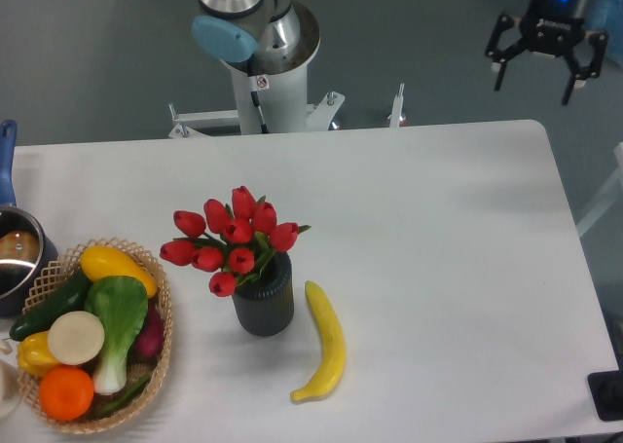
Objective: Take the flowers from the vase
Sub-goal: 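Move the open gripper toward the red tulips in the vase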
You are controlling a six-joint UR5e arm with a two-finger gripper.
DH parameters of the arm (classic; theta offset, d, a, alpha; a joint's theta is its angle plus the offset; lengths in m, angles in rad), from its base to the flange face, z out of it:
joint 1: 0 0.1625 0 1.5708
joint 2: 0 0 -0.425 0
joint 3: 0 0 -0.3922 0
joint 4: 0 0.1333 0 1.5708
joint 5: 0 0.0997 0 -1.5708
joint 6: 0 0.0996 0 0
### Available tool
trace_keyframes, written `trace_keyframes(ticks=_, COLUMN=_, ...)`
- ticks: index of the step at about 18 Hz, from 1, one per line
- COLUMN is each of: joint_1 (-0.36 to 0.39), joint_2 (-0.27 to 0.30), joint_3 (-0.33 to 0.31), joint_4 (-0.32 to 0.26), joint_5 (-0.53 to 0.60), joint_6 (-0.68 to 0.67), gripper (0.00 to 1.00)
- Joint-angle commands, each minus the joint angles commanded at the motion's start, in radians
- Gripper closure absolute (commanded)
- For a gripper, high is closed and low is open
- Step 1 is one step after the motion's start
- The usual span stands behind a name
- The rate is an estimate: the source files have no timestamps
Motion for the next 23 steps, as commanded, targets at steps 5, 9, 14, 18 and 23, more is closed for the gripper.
trace_keyframes(ticks=5, joint_1=-0.114, joint_2=-0.006, joint_3=-0.031, joint_4=0.104, joint_5=0.001, joint_6=-0.108, gripper=0.0)
trace_keyframes(ticks=9, joint_1=-0.207, joint_2=-0.015, joint_3=-0.08, joint_4=0.201, joint_5=0.003, joint_6=-0.109, gripper=0.0)
trace_keyframes(ticks=14, joint_1=-0.267, joint_2=-0.017, joint_3=-0.12, joint_4=0.212, joint_5=-0.018, joint_6=-0.102, gripper=0.0)
trace_keyframes(ticks=18, joint_1=-0.275, joint_2=-0.015, joint_3=-0.156, joint_4=0.235, joint_5=-0.104, joint_6=-0.102, gripper=0.0)
trace_keyframes(ticks=23, joint_1=-0.339, joint_2=-0.018, joint_3=-0.17, joint_4=0.238, joint_5=-0.124, joint_6=-0.092, gripper=0.0)
